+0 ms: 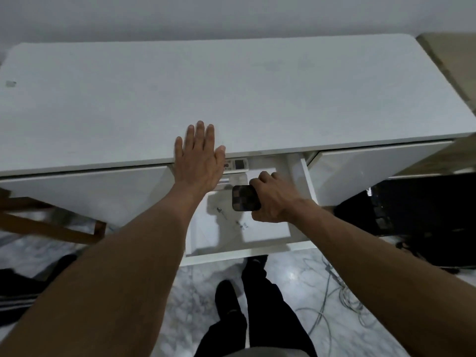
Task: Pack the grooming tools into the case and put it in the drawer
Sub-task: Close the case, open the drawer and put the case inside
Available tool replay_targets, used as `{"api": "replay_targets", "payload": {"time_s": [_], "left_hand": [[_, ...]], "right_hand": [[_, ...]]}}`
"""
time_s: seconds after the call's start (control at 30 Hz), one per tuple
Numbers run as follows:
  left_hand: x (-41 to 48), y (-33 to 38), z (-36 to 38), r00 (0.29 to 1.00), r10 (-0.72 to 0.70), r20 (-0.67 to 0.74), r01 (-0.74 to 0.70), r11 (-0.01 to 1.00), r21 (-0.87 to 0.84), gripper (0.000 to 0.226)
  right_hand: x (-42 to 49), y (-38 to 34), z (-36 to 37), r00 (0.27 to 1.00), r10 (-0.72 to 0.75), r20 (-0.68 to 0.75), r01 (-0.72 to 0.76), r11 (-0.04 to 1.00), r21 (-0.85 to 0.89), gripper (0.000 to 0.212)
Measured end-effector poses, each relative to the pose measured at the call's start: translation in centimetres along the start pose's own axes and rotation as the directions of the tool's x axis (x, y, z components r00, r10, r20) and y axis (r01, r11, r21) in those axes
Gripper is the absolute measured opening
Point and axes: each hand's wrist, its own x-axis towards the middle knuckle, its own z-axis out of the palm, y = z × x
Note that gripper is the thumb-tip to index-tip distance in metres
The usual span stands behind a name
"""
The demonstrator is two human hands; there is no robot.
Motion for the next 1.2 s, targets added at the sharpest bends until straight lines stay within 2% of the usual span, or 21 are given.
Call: {"api": "replay_targets", "payload": {"time_s": [0.2, 0.63, 0.8, 0.93, 1.2], "left_hand": [[0.0, 0.2, 1.8, 0.982, -0.009, -0.189, 0.019, 0.999, 0.051, 0.059], [0.3, 0.2, 2.8, 0.962, -0.028, -0.271, 0.047, 0.997, 0.066, 0.057], [0.3, 0.2, 2.9, 0.965, -0.033, -0.261, 0.052, 0.997, 0.066, 0.057], [0.1, 0.2, 2.5, 0.974, -0.035, -0.225, 0.050, 0.997, 0.059, 0.057], [-1.0, 0.8, -0.2, 0.999, -0.026, 0.021, 0.025, 0.999, 0.027, 0.061]], "right_hand": [[3.3, 0.9, 4.7, 0.996, 0.039, 0.079, -0.039, 0.999, 0.005, 0.064], [7.4, 2.2, 9.8, 0.997, 0.011, 0.072, -0.015, 0.999, 0.050, 0.065], [7.3, 2.4, 9.7, 0.998, -0.006, 0.060, 0.006, 1.000, -0.003, 0.065], [6.5, 2.0, 8.7, 0.996, 0.038, 0.085, -0.037, 0.999, -0.019, 0.077], [2.0, 0.4, 3.8, 0.985, 0.158, -0.067, -0.151, 0.983, 0.104, 0.058]]}}
